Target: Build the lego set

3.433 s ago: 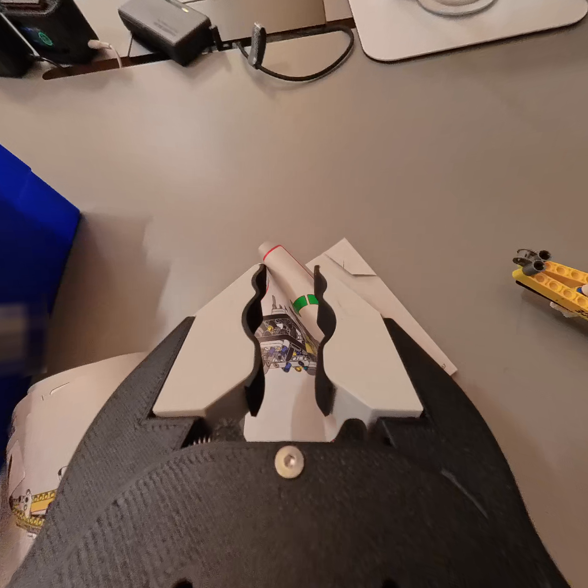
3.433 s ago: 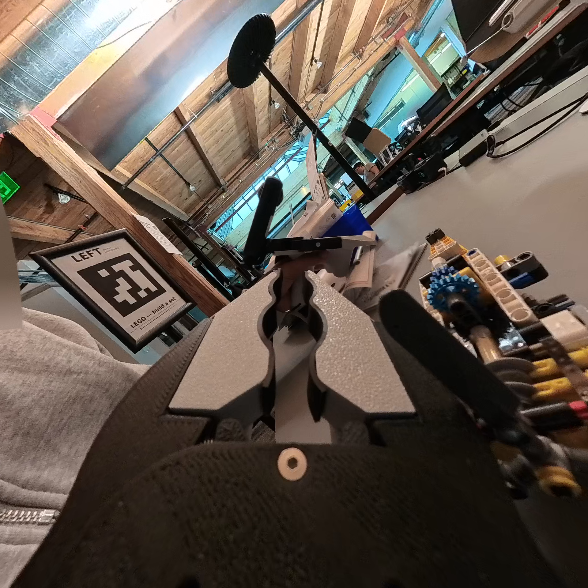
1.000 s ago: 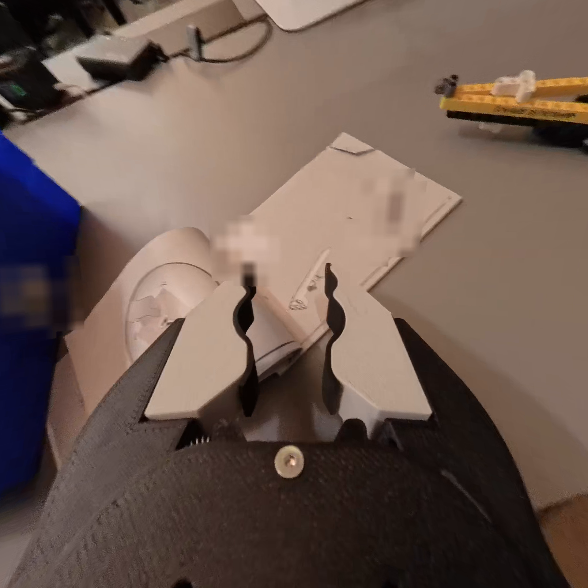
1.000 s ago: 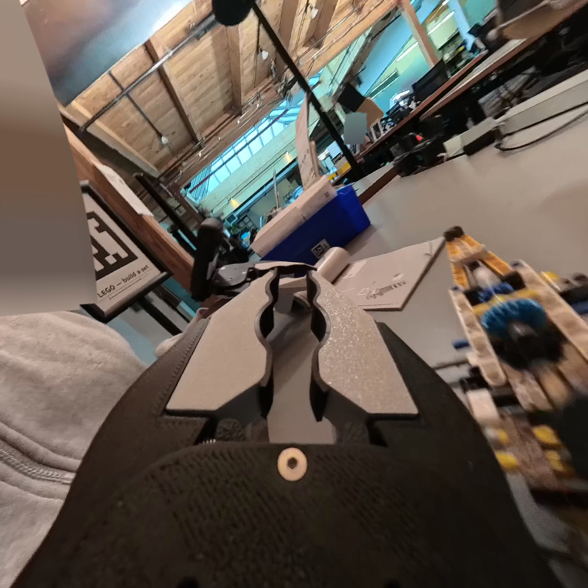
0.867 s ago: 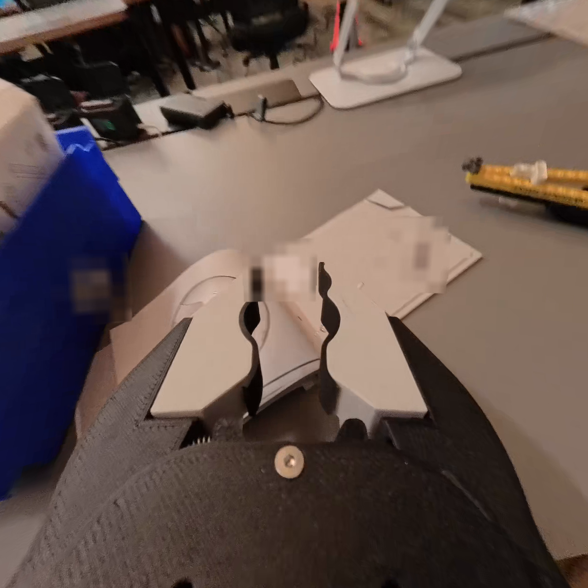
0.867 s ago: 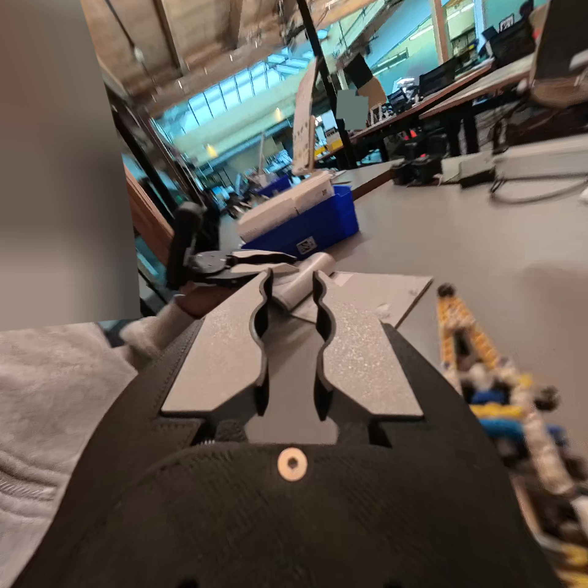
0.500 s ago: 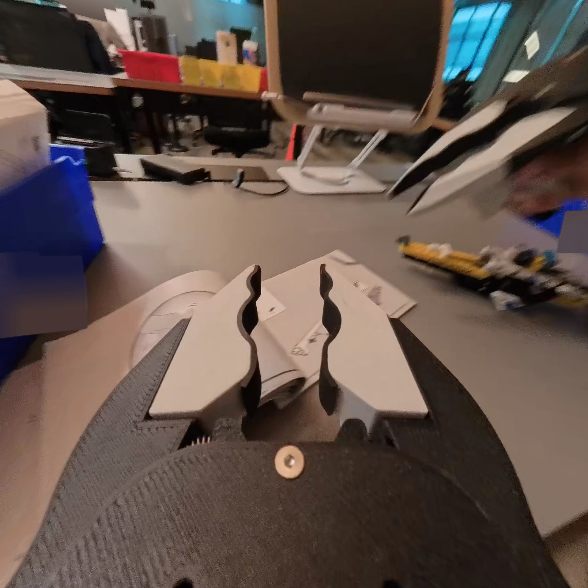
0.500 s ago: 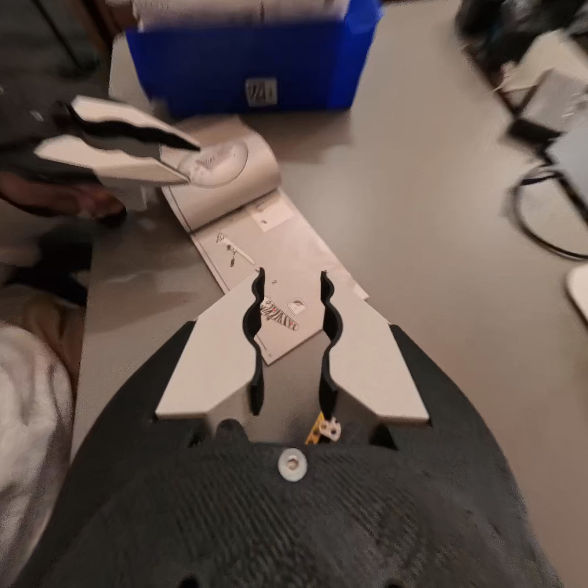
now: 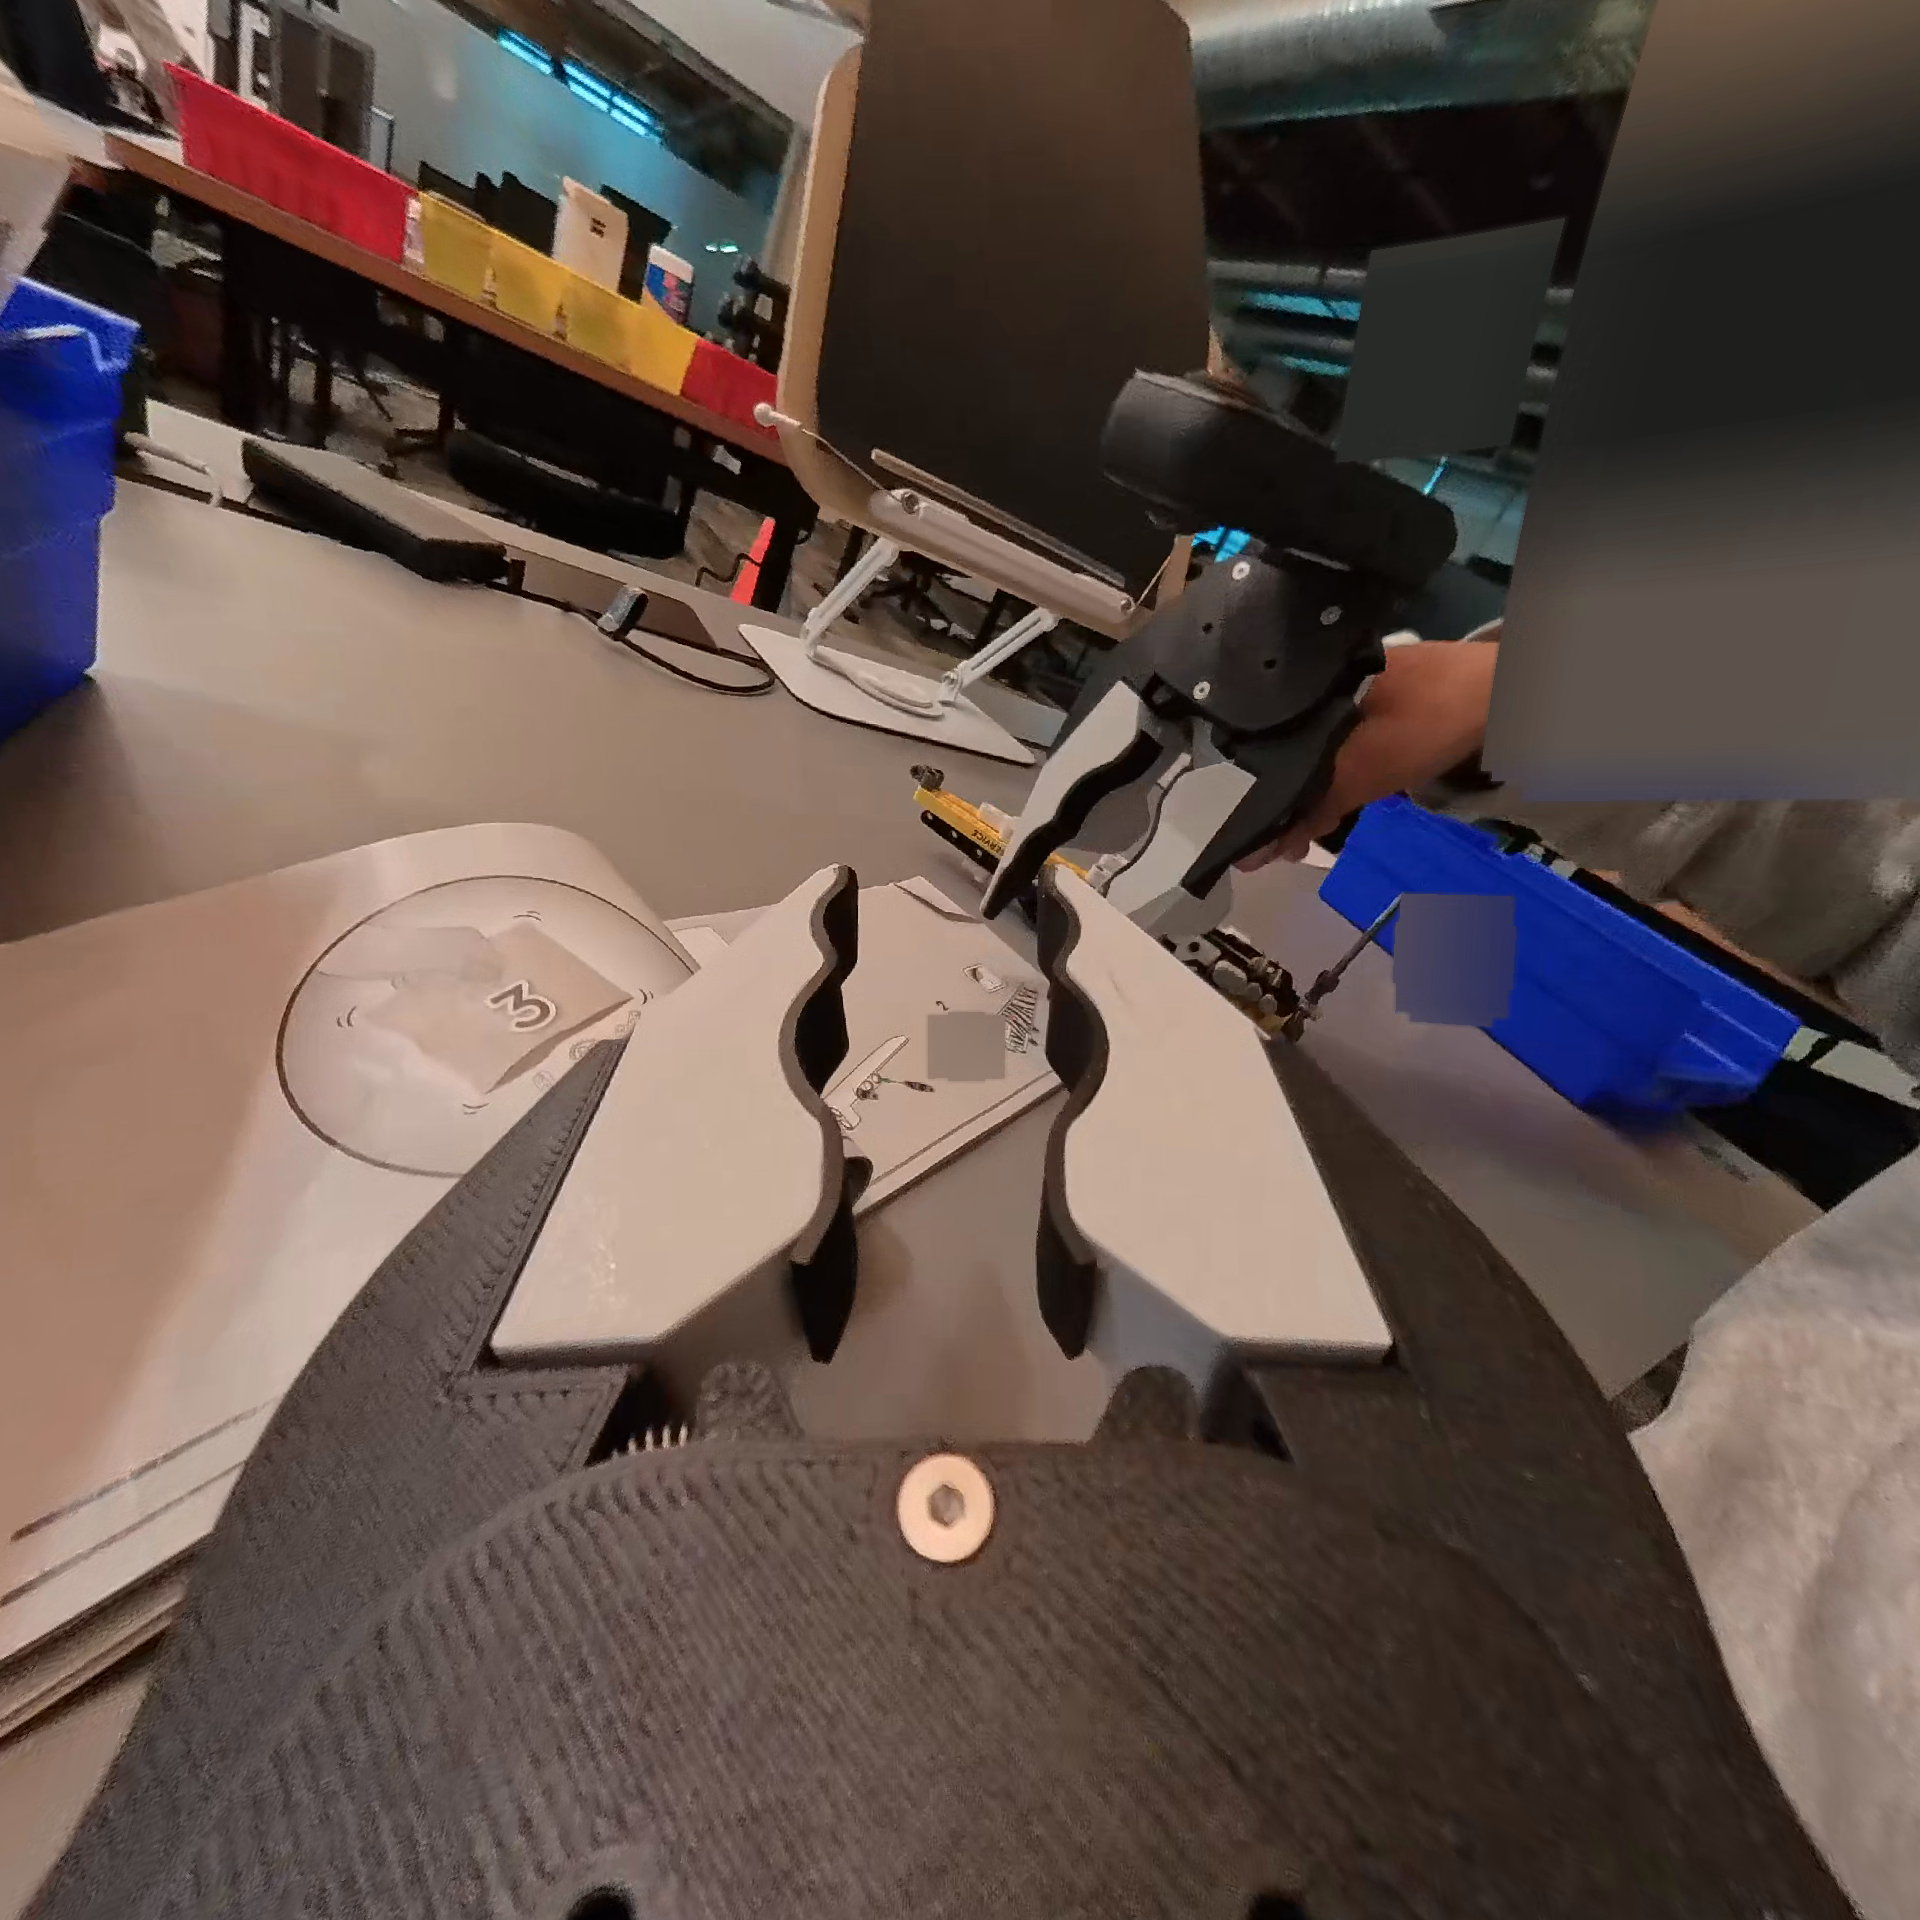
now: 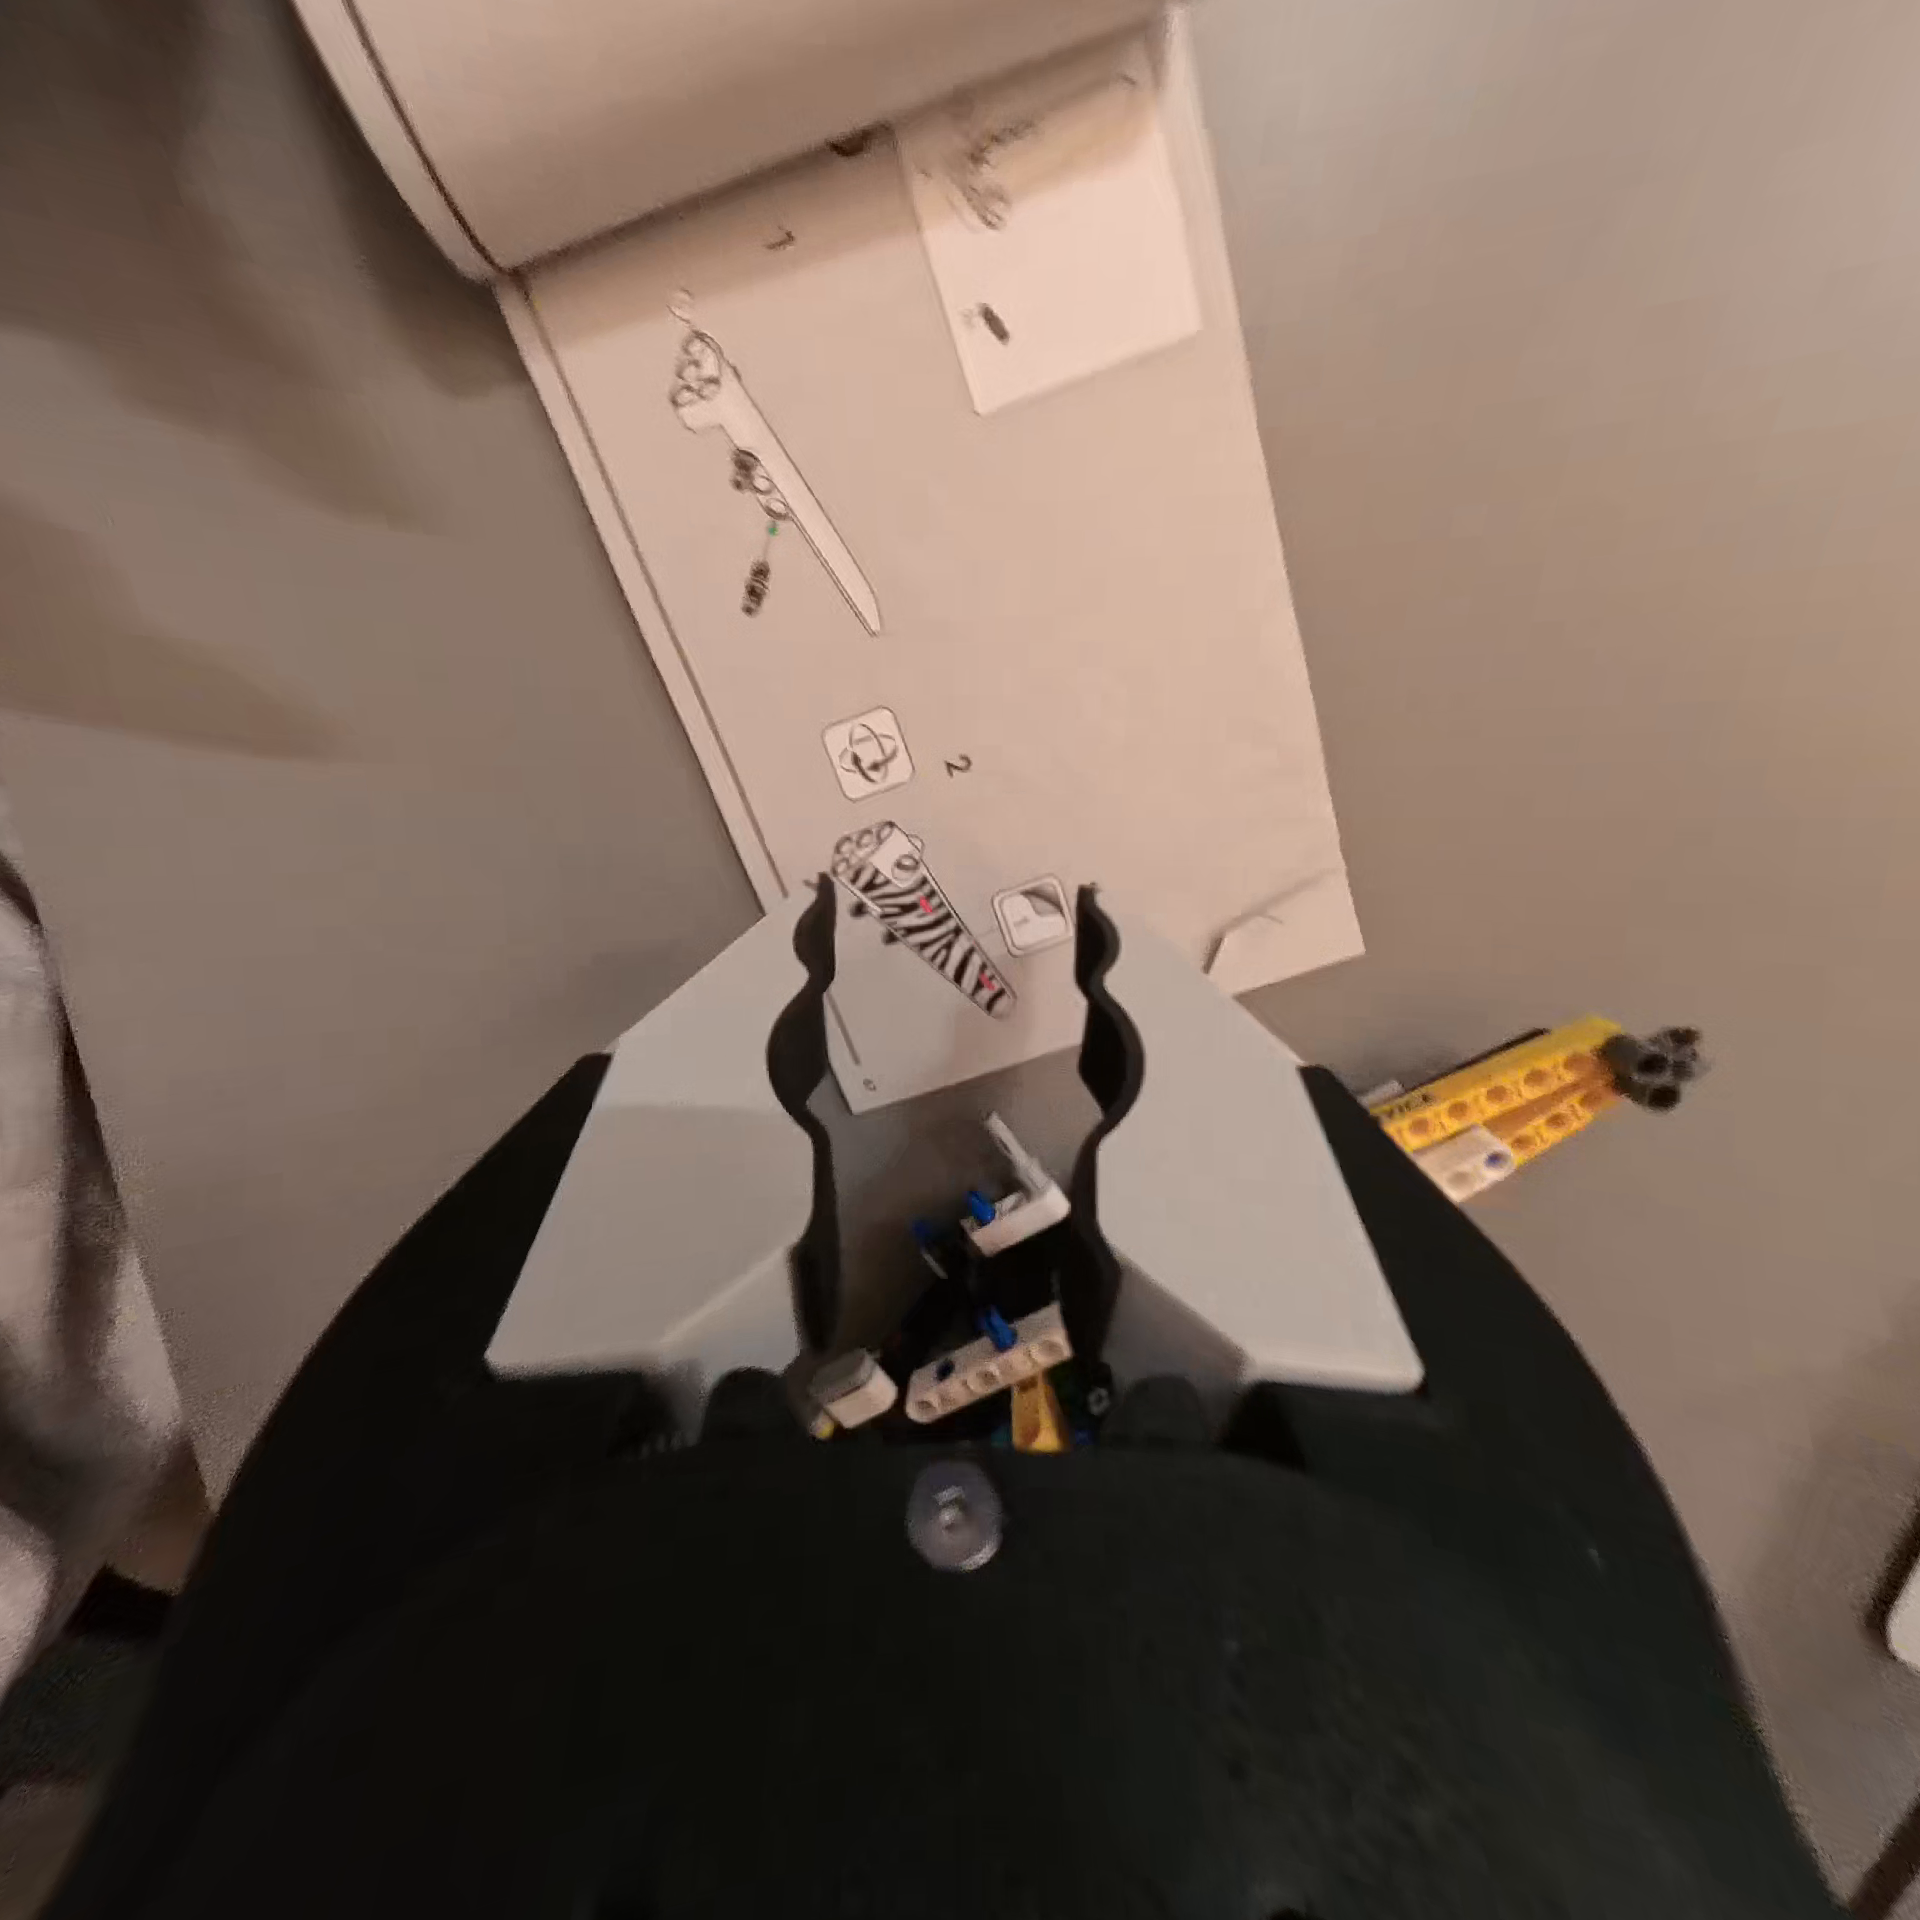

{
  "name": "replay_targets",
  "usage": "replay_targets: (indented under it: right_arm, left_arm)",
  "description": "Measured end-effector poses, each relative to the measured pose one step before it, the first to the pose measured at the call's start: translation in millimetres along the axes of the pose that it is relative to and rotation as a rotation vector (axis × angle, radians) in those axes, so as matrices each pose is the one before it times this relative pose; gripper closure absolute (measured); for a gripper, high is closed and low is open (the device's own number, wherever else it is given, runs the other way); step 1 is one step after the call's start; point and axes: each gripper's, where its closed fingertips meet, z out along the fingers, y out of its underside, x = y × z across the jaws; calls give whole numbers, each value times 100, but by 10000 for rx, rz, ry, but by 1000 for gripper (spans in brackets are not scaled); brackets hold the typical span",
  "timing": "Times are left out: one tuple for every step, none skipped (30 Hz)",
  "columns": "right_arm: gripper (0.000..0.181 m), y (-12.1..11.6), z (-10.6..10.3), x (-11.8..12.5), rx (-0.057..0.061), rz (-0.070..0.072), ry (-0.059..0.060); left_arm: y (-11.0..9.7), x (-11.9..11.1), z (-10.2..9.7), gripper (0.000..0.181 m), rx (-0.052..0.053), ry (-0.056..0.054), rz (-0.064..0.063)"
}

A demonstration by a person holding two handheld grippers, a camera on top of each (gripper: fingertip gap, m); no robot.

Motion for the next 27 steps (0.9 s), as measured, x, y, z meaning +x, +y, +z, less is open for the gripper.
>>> replay_targets:
  right_arm:
    - [134,353,54,-142,134,131,-67]
    - [129,576,152,-160,2,-6,-10]
    - [124,872,166,381,-203,-147,363]
    - [125,909,53,928,-249,-179,702]
    - [129,794,-103,1021,-163,-95,709]
    - [133,679,-205,742,-60,52,447]
    - [133,599,-244,370,7,234,142]
    - [133,625,-225,155,24,364,-44]
    - [132,637,-191,197,40,363,-19]
    - [133,586,-212,450,71,266,210]
    - [132,671,-217,689,4,126,407]
    - [132,514,-308,570,76,54,365]
    - [131,126,-474,455,285,148,268]
    - [132,-167,-612,432,431,309,200]
    - [131,-224,-666,498,432,413,167]
    - [128,-111,-643,659,363,476,214]
    - [126,90,-539,754,251,524,246]
    - [122,299,-369,589,134,532,139]
    - [115,505,-151,241,5,488,-44]
    - [108,657,84,-120,-123,390,-187]
    - [103,710,243,-231,-188,246,-161]
    - [100,640,330,-143,-191,83,-30]
    - [97,560,366,-25,-190,-40,100]
    - [95,443,366,-19,-169,-71,103]
    - [95,274,315,-229,-103,15,-71]
    - [100,185,275,-465,-83,146,-281]
    - [106,300,295,-404,-156,165,-282]
  left_arm:
    - [-39,-110,-117,148,52,-11,-118]
    - [-60,-108,-93,148,55,-12,-105]
    - [-31,-63,-60,148,33,4,-76]
    - [10,-22,-6,148,1,-2,-36]
    - [18,31,9,148,-16,-4,30]
    - [51,55,38,148,-30,-26,82]
    - [72,70,62,148,-55,-32,104]
    - [97,84,79,148,-69,-33,103]
    - [89,112,100,147,-50,-5,50]
    - [98,129,124,148,-38,32,-24]
    - [125,140,147,148,-58,57,-65]
    - [155,112,162,148,-88,47,-50]
    - [139,66,141,147,-89,21,-18]
    - [102,22,119,147,-71,-17,8]
    - [75,26,110,147,-52,-24,19]
    - [68,59,115,147,-44,-8,24]
    - [76,65,119,147,-48,-8,25]
    - [73,86,137,147,-43,-2,26]
    - [25,118,152,147,-1,9,39]
    - [-13,136,169,148,35,21,40]
    - [-5,143,214,148,27,29,38]
    - [77,154,227,149,-36,44,36]
    - [110,191,230,149,-61,51,29]
    - [83,187,196,149,-41,47,34]
    - [52,157,133,149,-11,16,49]
    - [29,124,85,149,-9,-15,77]
    - [22,79,42,149,-8,-48,100]
